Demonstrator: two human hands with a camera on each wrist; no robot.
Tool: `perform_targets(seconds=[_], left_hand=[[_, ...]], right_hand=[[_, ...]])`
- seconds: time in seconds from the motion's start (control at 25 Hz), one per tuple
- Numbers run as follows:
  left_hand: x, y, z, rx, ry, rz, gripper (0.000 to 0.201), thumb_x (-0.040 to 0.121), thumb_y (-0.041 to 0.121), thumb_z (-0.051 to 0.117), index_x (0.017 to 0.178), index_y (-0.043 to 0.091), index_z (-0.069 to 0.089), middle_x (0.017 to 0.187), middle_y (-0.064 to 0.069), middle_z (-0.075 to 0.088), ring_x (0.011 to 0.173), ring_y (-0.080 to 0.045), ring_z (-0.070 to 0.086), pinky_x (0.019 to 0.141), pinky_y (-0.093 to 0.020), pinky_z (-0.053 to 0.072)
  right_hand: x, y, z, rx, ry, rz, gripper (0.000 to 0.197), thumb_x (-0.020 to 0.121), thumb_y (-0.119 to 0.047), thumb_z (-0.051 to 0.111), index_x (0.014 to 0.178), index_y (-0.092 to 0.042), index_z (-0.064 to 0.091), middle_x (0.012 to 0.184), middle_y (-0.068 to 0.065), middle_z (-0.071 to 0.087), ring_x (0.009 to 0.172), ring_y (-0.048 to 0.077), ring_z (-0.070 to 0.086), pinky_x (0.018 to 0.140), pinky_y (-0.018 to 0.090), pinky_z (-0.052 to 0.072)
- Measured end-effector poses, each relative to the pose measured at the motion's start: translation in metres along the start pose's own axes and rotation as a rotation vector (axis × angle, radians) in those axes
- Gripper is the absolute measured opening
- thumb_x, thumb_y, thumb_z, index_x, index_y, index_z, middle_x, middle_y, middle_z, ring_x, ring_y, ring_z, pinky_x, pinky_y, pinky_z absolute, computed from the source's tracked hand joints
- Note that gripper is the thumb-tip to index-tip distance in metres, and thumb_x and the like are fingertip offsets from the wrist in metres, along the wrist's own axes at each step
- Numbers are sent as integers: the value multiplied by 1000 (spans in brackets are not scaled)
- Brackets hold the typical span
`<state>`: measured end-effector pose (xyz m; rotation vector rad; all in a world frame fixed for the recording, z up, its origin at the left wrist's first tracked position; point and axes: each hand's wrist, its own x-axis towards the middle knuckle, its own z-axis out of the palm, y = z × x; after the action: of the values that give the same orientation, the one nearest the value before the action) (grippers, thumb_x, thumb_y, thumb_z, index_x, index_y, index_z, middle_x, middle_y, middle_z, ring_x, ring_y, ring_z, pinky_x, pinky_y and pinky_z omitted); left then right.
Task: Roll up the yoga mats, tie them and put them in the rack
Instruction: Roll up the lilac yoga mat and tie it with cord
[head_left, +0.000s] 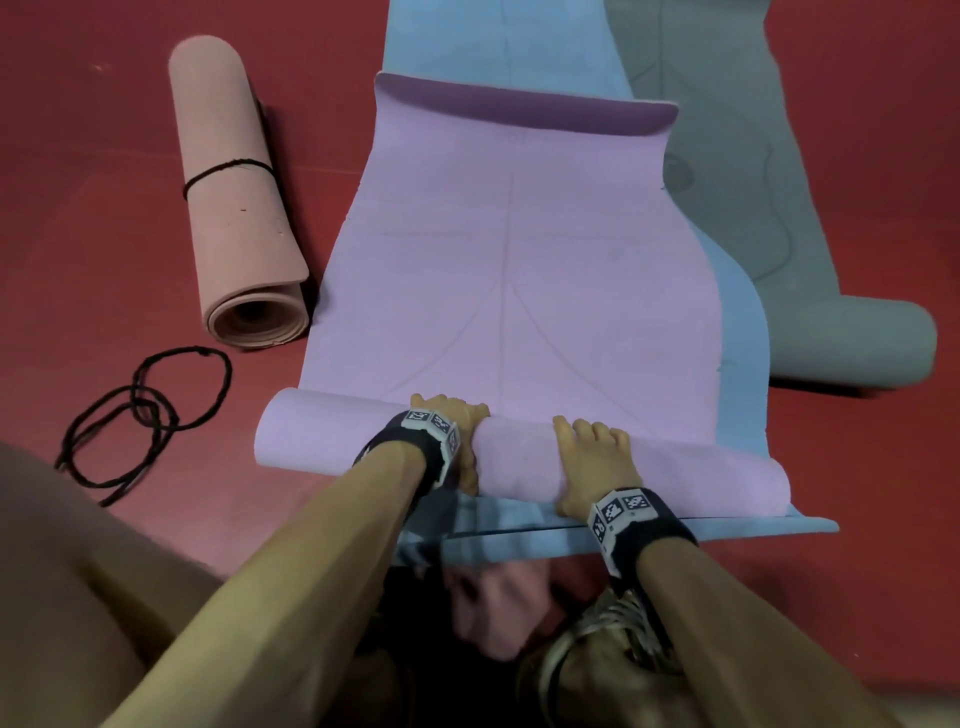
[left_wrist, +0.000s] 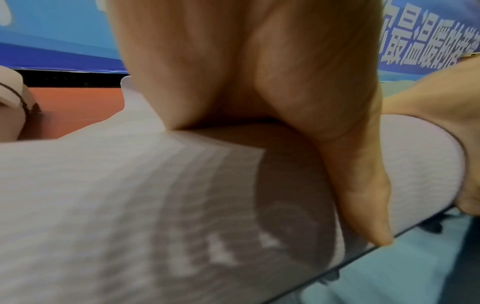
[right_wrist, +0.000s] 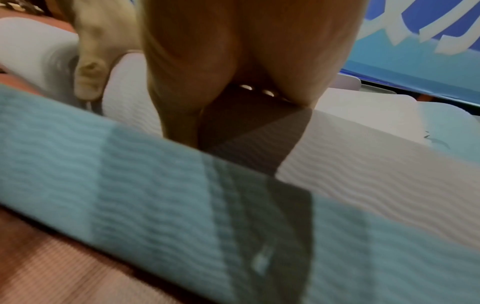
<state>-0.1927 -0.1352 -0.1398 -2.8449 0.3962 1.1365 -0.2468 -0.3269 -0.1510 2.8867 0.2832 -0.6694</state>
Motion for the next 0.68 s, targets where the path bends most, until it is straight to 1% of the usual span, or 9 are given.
perform_targets(seconds=[0.04, 0.08, 0.16, 0.28, 0.36, 0.44, 0.48, 0.56, 0.68], left_hand=[[-3, -4, 5, -3, 16, 11, 75, 48, 49, 85, 114, 36, 52, 106, 5, 59, 110, -21, 56, 102, -47, 36], [-6, -6, 9, 4, 35, 22, 85, 49, 53, 84, 123, 34, 47, 115, 1, 55, 115, -25, 51, 105, -51, 32], [-10, -8, 14, 39, 81, 41, 95, 52, 60, 82, 130, 29, 39, 124, -3, 50, 118, -27, 47, 106, -54, 29], [-15, -6, 25, 113, 160, 46, 110, 51, 66, 81, 139, 26, 28, 132, -6, 45, 122, -30, 44, 105, -55, 28], [-19, -3, 33, 148, 194, 34, 116, 52, 65, 81, 143, 24, 22, 134, -7, 43, 124, -32, 43, 105, -57, 25], [-20, 0, 35, 161, 204, 26, 113, 55, 61, 81, 143, 22, 21, 135, -7, 43, 124, -32, 42, 105, -57, 25], [-20, 1, 34, 153, 195, 29, 110, 56, 58, 82, 142, 23, 23, 134, -7, 44, 123, -31, 43, 105, -57, 26], [-18, 0, 28, 126, 169, 46, 100, 57, 52, 82, 137, 24, 29, 129, -5, 48, 121, -30, 45, 102, -53, 30], [-13, -3, 16, 68, 128, 64, 82, 58, 42, 82, 126, 28, 40, 120, -1, 55, 115, -27, 51, 101, -51, 33]], right_hand=[[2, 0, -2, -6, -13, -12, 84, 63, -30, 73, 135, -19, 32, 124, 3, 50, 115, 27, 47, 99, 41, 32], [4, 1, -5, -7, -26, -22, 78, 62, -30, 73, 130, -19, 37, 121, 3, 52, 113, 27, 49, 96, 41, 32], [11, 5, -14, -2, -57, -35, 73, 60, -30, 77, 123, -18, 43, 117, 4, 57, 110, 27, 53, 94, 41, 33], [28, 11, -31, 44, -220, -46, 79, 53, -32, 88, 122, -19, 51, 114, 5, 63, 106, 27, 60, 89, 35, 38], [37, 14, -40, 86, -351, -39, 86, 46, -36, 92, 123, -24, 54, 117, 4, 64, 106, 27, 61, 87, 30, 46], [39, 14, -42, 103, -402, -24, 91, 43, -37, 93, 124, -27, 53, 118, 3, 64, 105, 29, 61, 88, 32, 48], [37, 14, -40, 110, -397, -16, 92, 45, -36, 92, 126, -26, 51, 118, 3, 63, 106, 29, 59, 87, 33, 44], [27, 12, -30, 114, -327, -10, 93, 51, -32, 89, 132, -24, 45, 122, 4, 58, 112, 29, 55, 87, 37, 35], [6, 9, -18, 84, -160, -36, 102, 57, -36, 83, 144, -24, 30, 133, 5, 49, 122, 27, 47, 98, 40, 31]])
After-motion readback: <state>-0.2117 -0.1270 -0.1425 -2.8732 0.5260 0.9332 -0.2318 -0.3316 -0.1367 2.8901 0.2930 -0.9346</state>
